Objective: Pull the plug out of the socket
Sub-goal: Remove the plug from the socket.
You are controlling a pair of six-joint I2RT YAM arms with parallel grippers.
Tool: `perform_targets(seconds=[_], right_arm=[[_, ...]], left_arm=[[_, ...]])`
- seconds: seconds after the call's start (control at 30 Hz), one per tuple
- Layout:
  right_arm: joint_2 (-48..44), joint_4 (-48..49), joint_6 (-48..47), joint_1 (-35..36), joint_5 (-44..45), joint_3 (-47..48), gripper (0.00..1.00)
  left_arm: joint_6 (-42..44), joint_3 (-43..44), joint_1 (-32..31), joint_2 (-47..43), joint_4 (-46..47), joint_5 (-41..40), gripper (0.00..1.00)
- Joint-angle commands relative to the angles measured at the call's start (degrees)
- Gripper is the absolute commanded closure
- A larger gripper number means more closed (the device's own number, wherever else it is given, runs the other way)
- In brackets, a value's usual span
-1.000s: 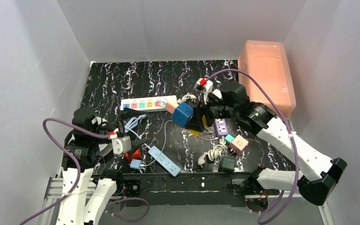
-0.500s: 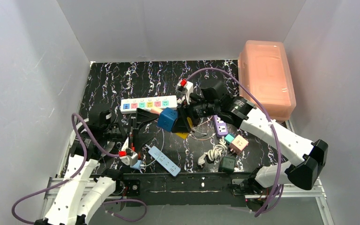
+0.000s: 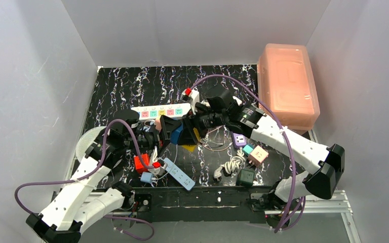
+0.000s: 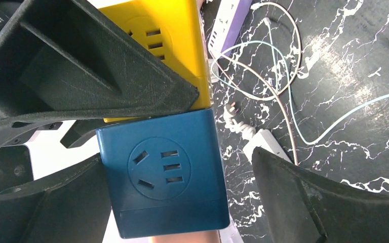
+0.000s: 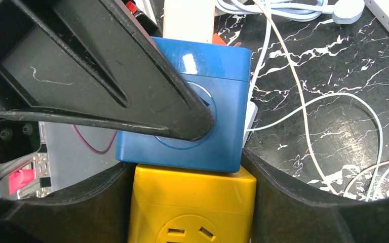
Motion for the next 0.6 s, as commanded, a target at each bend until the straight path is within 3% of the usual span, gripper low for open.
perform_targets(seconds=[0.0,0.13,0.27,0.5,0.57], right_arm=[[-1.2,7.0,0.8,0.8,-1.7,3.0,0.99],[-0.8,7.2,1.0,1.3,-0.4,3.2,0.99],[-0.5,8.0,1.3,1.7,1.0,2.9,0.99],[-0.7,9.0,1.9,2.0,3.4,1.9,0.99],[-0.7,9.6,2.3,2.2,4.2,2.0,0.99]], left_arm=[[0.1,0.8,-1.4,-0.3,-0.1,-1.9,0.02],[0.0,1.1,-2.9,-0.1,0.1,-3.4,0.02],[0.5,2.3,-5.0,-0.2,-1.9,-6.1,0.11],[1.6,2.4,-7.9,-0.5,-1.9,-10.9,0.33],[1.0,2.7,-8.5,-0.4,-1.7,-12.1,0.46]])
